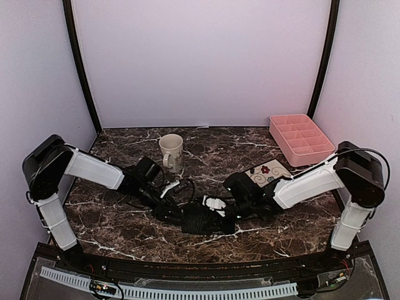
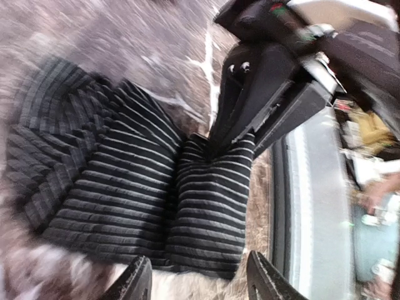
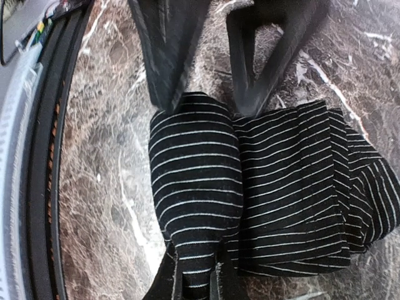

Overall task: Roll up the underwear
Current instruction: Roll the underwear at the center of the board.

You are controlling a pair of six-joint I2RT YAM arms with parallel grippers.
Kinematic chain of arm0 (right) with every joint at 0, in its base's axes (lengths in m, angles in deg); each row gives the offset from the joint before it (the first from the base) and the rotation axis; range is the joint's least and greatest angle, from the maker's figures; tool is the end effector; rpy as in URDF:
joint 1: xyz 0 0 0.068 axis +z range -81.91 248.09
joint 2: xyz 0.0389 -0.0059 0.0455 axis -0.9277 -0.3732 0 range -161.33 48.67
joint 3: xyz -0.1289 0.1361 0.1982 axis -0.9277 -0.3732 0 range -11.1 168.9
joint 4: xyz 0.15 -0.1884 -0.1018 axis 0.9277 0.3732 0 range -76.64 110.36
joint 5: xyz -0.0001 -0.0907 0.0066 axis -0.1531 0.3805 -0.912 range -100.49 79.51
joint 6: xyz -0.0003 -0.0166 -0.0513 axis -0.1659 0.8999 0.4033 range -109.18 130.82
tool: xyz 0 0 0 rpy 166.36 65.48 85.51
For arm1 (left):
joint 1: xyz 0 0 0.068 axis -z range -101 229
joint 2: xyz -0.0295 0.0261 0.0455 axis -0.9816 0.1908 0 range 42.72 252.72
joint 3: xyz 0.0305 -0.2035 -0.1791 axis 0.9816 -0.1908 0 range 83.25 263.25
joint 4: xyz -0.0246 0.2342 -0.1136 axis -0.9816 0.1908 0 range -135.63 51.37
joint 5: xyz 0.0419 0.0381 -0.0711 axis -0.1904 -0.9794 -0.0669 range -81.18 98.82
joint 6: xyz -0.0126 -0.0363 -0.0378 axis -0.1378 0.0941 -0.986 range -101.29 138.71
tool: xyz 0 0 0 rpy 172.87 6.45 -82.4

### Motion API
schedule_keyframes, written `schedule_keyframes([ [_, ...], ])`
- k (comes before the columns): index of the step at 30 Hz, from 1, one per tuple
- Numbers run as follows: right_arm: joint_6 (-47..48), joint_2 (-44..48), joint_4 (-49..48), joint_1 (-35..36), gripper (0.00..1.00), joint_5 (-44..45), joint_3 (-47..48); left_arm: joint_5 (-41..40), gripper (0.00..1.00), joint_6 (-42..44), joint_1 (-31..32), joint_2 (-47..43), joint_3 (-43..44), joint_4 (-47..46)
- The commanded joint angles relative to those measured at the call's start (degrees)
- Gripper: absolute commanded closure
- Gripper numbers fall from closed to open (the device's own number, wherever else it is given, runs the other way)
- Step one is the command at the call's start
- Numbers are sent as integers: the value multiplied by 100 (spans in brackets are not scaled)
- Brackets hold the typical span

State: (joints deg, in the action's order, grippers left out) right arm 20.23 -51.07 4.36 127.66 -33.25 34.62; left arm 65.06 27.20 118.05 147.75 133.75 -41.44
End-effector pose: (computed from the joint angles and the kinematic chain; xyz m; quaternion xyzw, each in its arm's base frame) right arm 0.1566 0.2938 0.1352 -0.5752 0.7038 0.3241 0.2623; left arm 0.2363 -0.2296 0.1237 0.4586 0.7260 -0.5005 0.1097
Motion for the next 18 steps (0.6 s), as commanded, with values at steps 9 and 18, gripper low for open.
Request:
schedule_keyframes([
  [9,-1544,-1005,1745,-885,100,-2400,1172,-3357,39,576,757,-2957,-1903,-1656],
  [18,-1894,-1952,2856,-1241,100,-3266,1958,-4570,38,1452,1968,-2648,-1752,-1902],
])
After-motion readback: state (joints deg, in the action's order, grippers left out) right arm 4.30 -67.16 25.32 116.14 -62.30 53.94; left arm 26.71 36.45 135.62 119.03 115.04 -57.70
